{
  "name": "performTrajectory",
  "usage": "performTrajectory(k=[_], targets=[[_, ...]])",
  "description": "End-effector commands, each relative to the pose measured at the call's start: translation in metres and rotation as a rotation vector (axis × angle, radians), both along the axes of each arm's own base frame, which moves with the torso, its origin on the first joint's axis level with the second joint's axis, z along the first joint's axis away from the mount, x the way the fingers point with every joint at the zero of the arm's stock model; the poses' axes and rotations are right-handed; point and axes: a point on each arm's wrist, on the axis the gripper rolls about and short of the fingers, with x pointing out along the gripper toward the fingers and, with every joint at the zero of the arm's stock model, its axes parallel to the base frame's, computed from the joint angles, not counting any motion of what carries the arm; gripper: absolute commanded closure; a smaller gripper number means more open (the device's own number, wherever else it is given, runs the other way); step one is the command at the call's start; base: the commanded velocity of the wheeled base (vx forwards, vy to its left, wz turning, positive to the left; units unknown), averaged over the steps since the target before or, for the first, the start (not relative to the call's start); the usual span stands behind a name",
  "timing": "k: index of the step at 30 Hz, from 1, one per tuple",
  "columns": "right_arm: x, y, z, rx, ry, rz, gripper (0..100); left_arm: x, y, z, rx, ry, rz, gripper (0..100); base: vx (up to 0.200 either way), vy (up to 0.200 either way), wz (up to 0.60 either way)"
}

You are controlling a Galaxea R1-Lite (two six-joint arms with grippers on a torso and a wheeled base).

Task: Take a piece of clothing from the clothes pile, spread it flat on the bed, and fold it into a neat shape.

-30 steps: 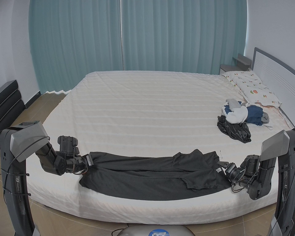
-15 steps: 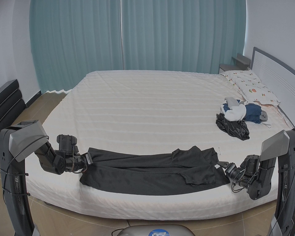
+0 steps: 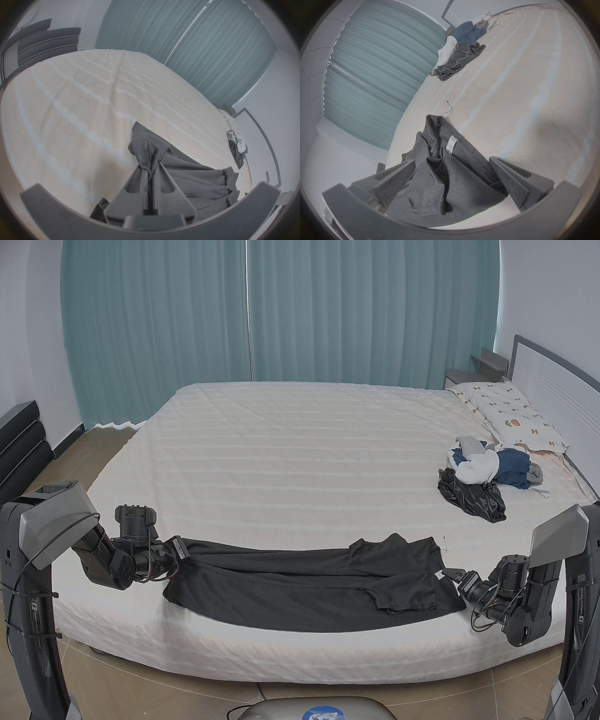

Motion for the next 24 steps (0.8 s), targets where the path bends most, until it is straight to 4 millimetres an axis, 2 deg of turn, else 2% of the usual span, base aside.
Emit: performTrajectory(k=[1, 9, 14, 22, 24], targets=[[0.0, 0.0, 0.0, 0.0, -0.007, 0.001, 0, -0.001, -0.005, 0.006, -0.024, -0.009, 0.004, 100, 0.0, 0.0, 0.0], [0.0, 0.0, -0.001, 0.0, -0.004, 0.0, 0, -0.005, -0.021, 0.017, -0.063, -0.017, -0.007, 100, 0.0, 0.0, 0.0], [0.0, 0.0, -0.001, 0.002, -0.004, 0.0, 0, -0.008, -0.035, 0.027, -0.087, -0.002, -0.022, 100, 0.0, -0.2, 0.0], [0.0, 0.0, -0.001, 0.0, -0.004, 0.001, 0, -0.011, -0.047, 0.042, -0.055, -0.003, -0.007, 100, 0.0, -0.2, 0.0], [0.0, 0.0, -0.001, 0.002, -0.005, 0.0, 0, -0.014, -0.057, 0.05, -0.034, 0.004, -0.008, 100, 0.0, -0.2, 0.0]])
